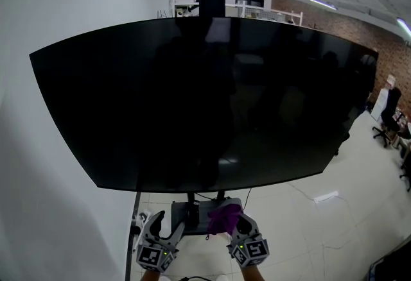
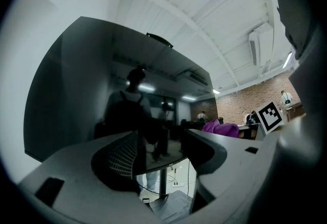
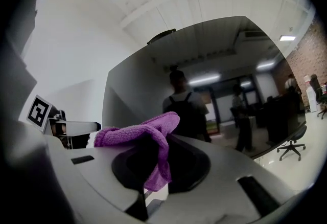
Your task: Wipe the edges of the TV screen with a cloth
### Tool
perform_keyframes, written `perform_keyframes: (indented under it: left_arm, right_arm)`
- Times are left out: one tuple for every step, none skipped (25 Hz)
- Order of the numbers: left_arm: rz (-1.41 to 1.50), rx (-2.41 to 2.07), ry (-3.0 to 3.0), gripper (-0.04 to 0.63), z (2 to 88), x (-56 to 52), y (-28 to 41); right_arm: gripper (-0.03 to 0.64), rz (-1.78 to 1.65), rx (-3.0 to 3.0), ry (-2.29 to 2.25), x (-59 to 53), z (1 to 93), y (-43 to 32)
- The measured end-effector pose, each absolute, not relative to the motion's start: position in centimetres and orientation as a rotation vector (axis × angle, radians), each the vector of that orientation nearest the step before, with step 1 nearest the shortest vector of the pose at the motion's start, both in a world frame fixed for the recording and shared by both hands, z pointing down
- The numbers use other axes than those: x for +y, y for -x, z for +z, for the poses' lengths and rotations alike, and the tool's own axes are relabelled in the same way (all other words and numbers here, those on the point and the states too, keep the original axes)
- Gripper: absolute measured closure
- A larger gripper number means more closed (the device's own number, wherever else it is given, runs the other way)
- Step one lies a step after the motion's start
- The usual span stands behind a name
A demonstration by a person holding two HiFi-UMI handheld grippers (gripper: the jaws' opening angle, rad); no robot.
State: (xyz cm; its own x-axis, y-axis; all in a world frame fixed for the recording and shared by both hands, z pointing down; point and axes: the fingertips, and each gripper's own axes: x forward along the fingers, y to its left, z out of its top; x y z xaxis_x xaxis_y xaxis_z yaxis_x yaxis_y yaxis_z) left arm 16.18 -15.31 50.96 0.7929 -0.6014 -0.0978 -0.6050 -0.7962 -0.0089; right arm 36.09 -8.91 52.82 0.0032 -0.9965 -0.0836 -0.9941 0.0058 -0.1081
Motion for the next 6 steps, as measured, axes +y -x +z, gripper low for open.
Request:
perform_keyframes:
  left_arm:
    - [0.136, 0.984, 2.940, 0.334, 50.93, -15.41, -16.14]
    - [0.134, 0.981, 2.940, 0.334, 50.90, -15.51, -16.08]
    - [0.130, 0.978, 2.940, 0.334, 50.87, -15.60, -16.01]
    - [0.126, 0.975, 2.939, 0.334, 50.83, -15.68, -15.95]
    - [0.122, 0.973, 2.938, 0.334, 50.79, -15.75, -15.89]
    - [0.118, 0.970, 2.938, 0.334, 50.74, -15.81, -15.84]
  right_arm:
    - [0.571, -0.033, 2.122, 2.125, -8.94, 52.80, -36.01]
    - [0.571, -0.036, 2.118, 2.126, -8.97, 52.71, -35.92]
    - [0.571, -0.038, 2.114, 2.126, -9.00, 52.63, -35.85]
    - [0.571, -0.039, 2.110, 2.128, -9.02, 52.58, -35.80]
    - [0.571, -0.039, 2.106, 2.129, -9.05, 52.56, -35.76]
    - [0.571, -0.040, 2.101, 2.131, -9.07, 52.54, -35.74]
